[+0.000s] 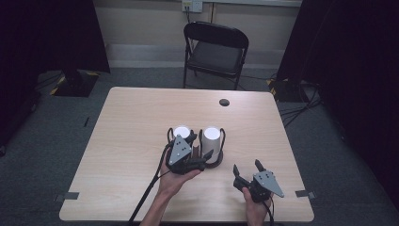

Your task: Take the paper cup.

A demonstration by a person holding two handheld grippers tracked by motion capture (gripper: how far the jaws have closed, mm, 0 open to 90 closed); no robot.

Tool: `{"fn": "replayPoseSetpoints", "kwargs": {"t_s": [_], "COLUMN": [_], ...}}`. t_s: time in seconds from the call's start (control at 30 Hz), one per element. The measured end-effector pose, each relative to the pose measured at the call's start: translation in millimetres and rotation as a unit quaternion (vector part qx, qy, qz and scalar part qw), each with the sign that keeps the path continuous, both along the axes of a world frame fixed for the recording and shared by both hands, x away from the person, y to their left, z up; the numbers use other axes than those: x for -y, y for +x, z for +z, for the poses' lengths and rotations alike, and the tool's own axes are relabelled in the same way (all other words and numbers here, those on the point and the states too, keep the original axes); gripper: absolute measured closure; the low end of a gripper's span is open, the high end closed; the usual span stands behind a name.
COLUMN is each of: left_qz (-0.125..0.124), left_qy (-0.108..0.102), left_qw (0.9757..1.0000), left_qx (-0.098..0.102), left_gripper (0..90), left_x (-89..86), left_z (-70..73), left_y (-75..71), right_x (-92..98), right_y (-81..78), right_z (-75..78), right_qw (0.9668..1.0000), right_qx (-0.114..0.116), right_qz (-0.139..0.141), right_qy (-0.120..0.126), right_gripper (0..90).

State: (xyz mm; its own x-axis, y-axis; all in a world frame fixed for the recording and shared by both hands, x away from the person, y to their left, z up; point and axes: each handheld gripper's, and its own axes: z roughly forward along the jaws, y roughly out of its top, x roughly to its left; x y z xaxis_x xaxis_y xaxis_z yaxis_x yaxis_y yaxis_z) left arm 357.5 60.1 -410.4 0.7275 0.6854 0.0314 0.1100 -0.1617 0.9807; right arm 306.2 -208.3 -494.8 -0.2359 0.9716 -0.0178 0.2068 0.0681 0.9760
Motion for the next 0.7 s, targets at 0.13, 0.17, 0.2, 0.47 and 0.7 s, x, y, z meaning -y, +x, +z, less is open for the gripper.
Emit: {"fn": "replayPoseSetpoints", "kwargs": {"t_s": [0.13,0.17,0.2,0.47,0.7], "left_qz": [-0.007,-0.006,-0.006,-0.011,-0.01], "left_qy": [-0.003,-0.004,-0.004,0.006,0.012], "left_qw": [0.9999,0.9999,0.9999,0.9998,0.9997], "left_qx": [-0.012,-0.012,-0.012,-0.017,-0.017], "left_gripper": [23.6,23.6,23.6,21.9,22.9], "left_x": [4.8,5.3,5.3,15.2,22.2], "left_z": [1.3,2.3,2.3,7.0,9.6], "left_y": [12.4,13.9,13.9,30.0,34.8], "right_x": [0.5,0.4,0.4,0.4,0.3], "right_y": [-0.1,-0.1,-0.1,-1.1,-1.1], "right_z": [0.0,0.0,0.0,-0.2,-0.2], "right_qw": [1.0,1.0,1.0,1.0,1.0], "right_qx": [0.0,0.0,0.0,0.006,0.006], "right_qz": [-0.001,0.0,0.0,0.001,0.005], "right_qy": [0.002,0.002,0.002,0.002,0.002], "right_gripper": [17.2,17.4,17.4,17.6,17.6]}}
